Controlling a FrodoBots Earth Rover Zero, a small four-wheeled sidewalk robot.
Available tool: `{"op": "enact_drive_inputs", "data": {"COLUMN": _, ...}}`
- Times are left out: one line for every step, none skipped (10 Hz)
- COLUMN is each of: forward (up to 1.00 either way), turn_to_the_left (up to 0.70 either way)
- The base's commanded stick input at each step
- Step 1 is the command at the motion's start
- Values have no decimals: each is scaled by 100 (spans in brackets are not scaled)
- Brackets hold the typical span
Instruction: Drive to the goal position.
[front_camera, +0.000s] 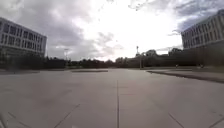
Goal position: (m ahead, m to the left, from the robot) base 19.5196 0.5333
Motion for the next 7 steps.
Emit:
{"op": "enact_drive_inputs", "data": {"forward": 70, "turn_to_the_left": 0}}
{"op": "enact_drive_inputs", "data": {"forward": 70, "turn_to_the_left": 0}}
{"op": "enact_drive_inputs", "data": {"forward": 70, "turn_to_the_left": 0}}
{"op": "enact_drive_inputs", "data": {"forward": 70, "turn_to_the_left": 0}}
{"op": "enact_drive_inputs", "data": {"forward": 70, "turn_to_the_left": 0}}
{"op": "enact_drive_inputs", "data": {"forward": 70, "turn_to_the_left": 0}}
{"op": "enact_drive_inputs", "data": {"forward": 70, "turn_to_the_left": 0}}
